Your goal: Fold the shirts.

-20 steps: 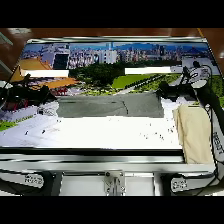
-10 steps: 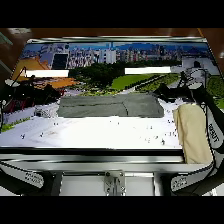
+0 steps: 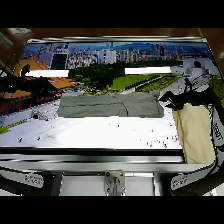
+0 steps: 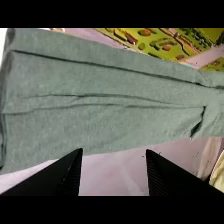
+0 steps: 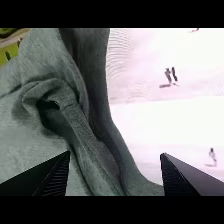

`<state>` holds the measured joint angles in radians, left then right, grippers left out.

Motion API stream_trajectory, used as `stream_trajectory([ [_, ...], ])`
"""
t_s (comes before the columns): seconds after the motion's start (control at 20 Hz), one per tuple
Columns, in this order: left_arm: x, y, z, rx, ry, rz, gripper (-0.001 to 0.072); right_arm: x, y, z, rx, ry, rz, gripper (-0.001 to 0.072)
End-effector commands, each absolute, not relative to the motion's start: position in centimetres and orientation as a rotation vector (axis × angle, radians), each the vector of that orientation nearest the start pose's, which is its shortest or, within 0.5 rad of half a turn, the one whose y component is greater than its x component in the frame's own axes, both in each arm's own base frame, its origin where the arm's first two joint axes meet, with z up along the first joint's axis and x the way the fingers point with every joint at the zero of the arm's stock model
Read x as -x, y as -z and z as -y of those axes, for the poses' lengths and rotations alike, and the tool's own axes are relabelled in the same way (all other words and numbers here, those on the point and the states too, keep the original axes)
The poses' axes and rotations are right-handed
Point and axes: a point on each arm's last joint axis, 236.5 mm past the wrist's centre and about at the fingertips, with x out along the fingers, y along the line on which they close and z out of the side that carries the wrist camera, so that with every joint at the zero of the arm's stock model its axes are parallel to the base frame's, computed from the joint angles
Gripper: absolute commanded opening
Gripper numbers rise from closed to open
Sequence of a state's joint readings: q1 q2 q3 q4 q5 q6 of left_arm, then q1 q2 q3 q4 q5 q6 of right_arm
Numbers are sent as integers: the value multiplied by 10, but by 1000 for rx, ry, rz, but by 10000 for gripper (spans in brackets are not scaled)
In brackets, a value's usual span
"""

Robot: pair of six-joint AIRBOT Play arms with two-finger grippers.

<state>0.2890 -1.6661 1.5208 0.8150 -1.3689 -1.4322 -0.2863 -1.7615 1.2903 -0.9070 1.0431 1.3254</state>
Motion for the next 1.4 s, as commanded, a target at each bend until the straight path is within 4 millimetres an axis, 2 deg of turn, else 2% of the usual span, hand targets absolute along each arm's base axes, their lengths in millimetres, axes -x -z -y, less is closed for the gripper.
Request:
stream_trajectory([
  [0.0, -454, -44, 54, 690, 404, -1274, 462, -448, 125, -31, -727, -209, -1389, 692],
  [0.15, -452, -46, 79, 654, 446, -1283, 462, -442, 138, -51, -730, -219, -1439, 681],
  [0.2, -453, -46, 87, 643, 457, -1281, 462, -442, 138, -53, -725, -225, -1439, 526],
  [0.25, -455, -46, 95, 632, 466, -1275, 462, -445, 134, -53, -721, -229, -1430, 262],
  [0.3, -458, -47, 103, 620, 473, -1262, 462, -448, 125, -50, -716, -234, -1414, 63],
  [0.35, -462, -47, 112, 609, 478, -1245, 455, -453, 113, -47, -707, -242, -1386, 64],
  [0.45, -473, -46, 137, 581, 492, -1201, 265, -466, 73, -41, -676, -259, -1298, 60],
  [0.55, -484, -40, 170, 551, 512, -1157, 220, -474, 26, -40, -639, -286, -1214, 60],
  [0.6, -485, -33, 191, 534, 529, -1151, 152, -474, 4, -42, -627, -300, -1185, 61],
  [0.65, -483, -24, 214, 515, 552, -1157, 128, -471, -18, -43, -622, -309, -1160, 60],
  [0.75, -470, -3, 268, 485, 614, -1186, 127, -460, -53, -49, -607, -333, -1130, 61],
  [0.85, -454, 11, 319, 504, 674, -1209, 127, -443, -80, -54, -594, -354, -1123, 60],
  [0.95, -439, 25, 363, 525, 712, -1217, 127, -425, -102, -58, -577, -365, -1125, 61],
  [1.05, -431, 33, 394, 530, 750, -1192, 109, -409, -119, -62, -564, -374, -1129, 61],
  [1.1, -428, 36, 407, 560, 755, -1189, 71, -401, -124, -62, -557, -366, -1139, 61],
  [1.15, -423, 38, 421, 594, 764, -1189, 62, -394, -128, -63, -549, -367, -1146, 61],
  [1.35, -389, 54, 468, 698, 822, -1257, 62, -379, -140, -68, -570, -369, -1162, 61],
])
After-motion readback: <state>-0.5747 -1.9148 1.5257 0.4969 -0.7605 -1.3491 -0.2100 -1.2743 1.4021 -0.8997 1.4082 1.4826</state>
